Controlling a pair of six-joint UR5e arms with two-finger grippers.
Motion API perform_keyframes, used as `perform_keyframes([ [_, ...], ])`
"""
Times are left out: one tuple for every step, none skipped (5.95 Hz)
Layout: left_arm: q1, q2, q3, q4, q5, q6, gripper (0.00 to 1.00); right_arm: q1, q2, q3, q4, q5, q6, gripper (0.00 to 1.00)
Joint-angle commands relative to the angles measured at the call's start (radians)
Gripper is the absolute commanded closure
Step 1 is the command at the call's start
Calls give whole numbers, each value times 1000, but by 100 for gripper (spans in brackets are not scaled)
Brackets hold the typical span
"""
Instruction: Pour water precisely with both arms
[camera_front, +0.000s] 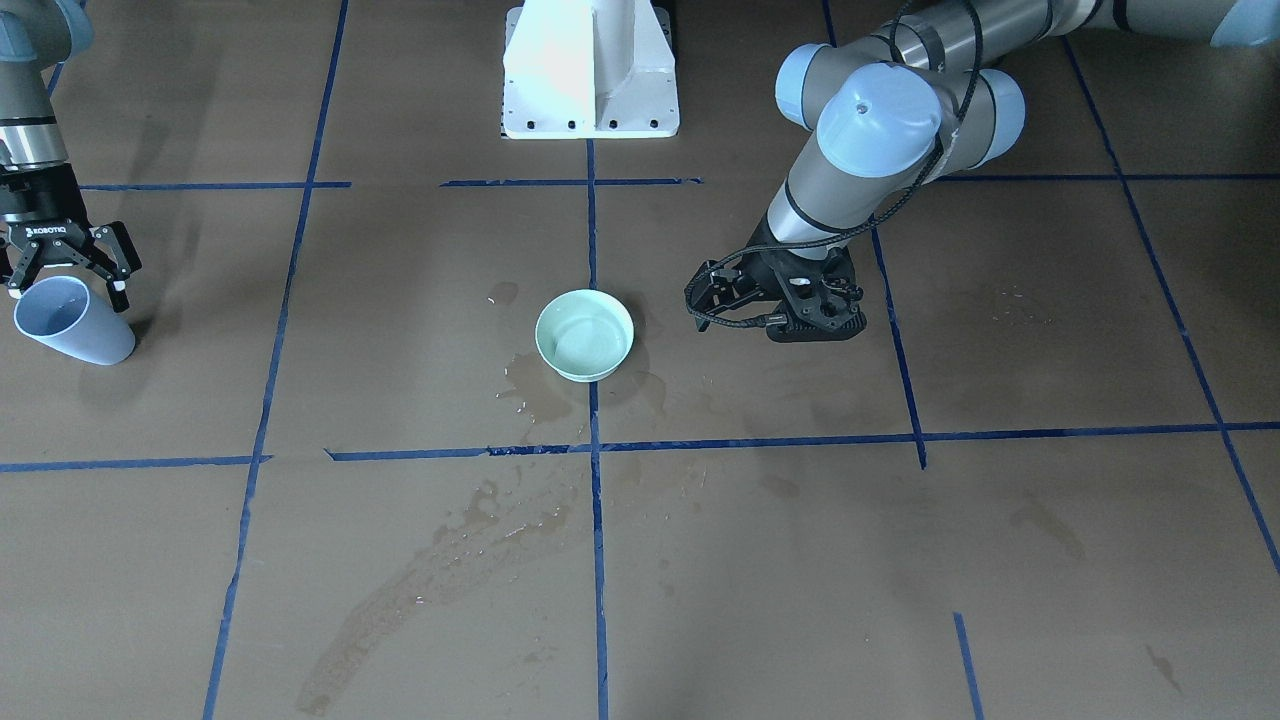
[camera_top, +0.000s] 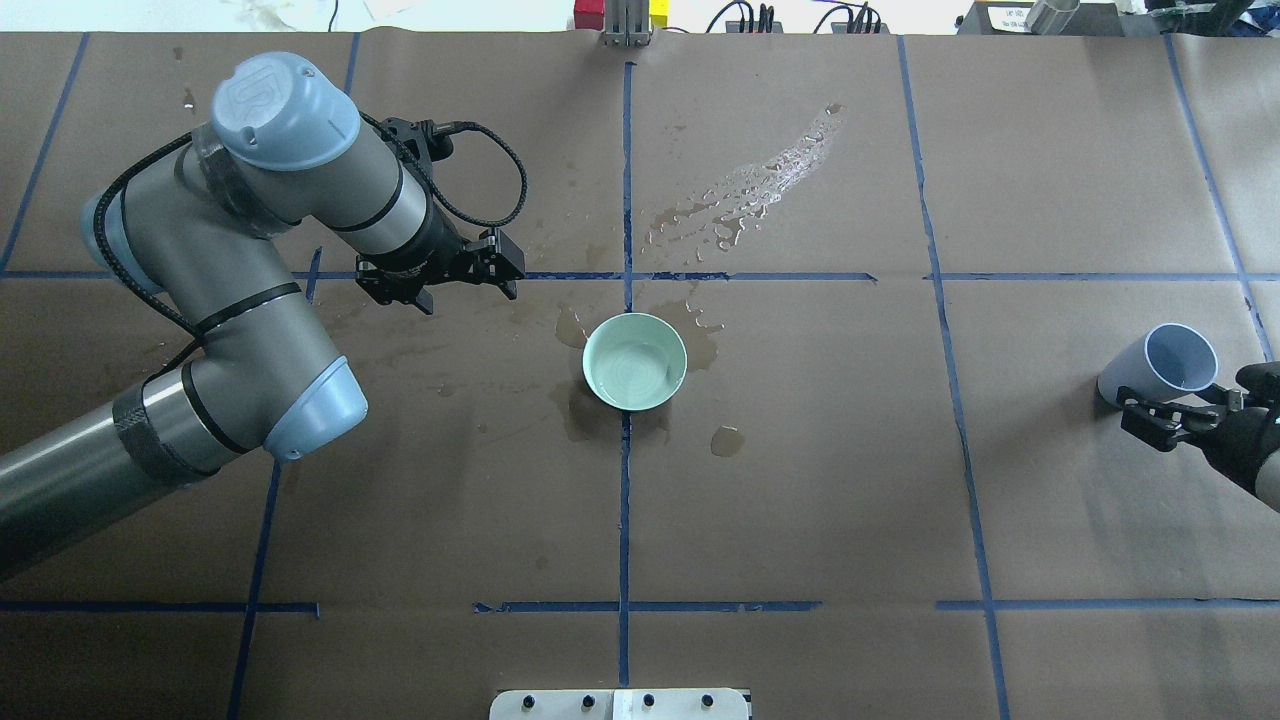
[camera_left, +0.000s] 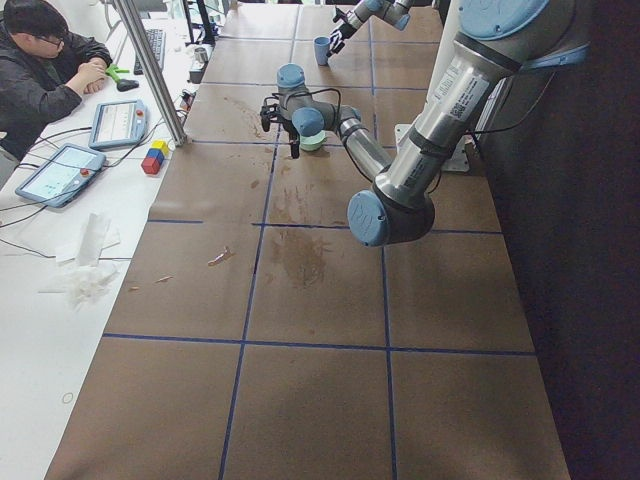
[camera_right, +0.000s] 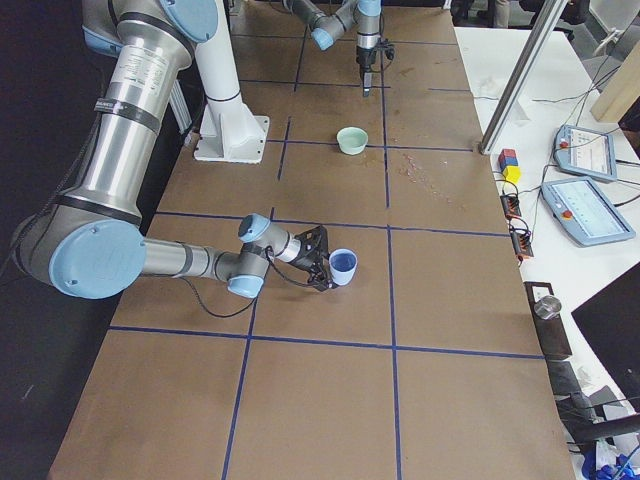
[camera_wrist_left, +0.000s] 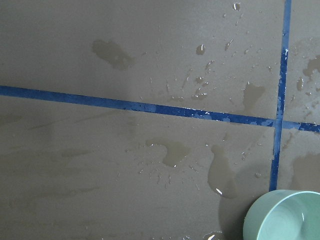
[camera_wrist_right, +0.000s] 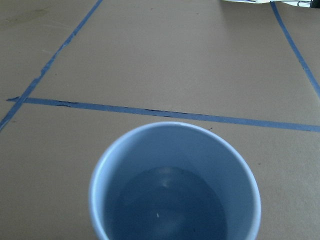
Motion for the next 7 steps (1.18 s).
perform_keyframes([
  [0,0,0,0,0,0,0,-2,17,-10,5,-43,0,0],
  [0,0,-2,0,0,0,0,-1,29,-16,5,-58,-3,0],
  [0,2,-2,0,2,0,0,-2,35,-25,5,-78,-8,0],
  [2,12,-11,0,2,-2,0,-2,60,-44,5,-85,-11,0],
  [2,15,-17,0,2,-2,0,-2,65,-58,6,-85,-12,0],
  [2,15,-17,0,2,-2,0,-2,65,-58,6,-89,-12,0],
  [2,15,-17,0,2,-2,0,-2,65,-58,6,-100,-12,17],
])
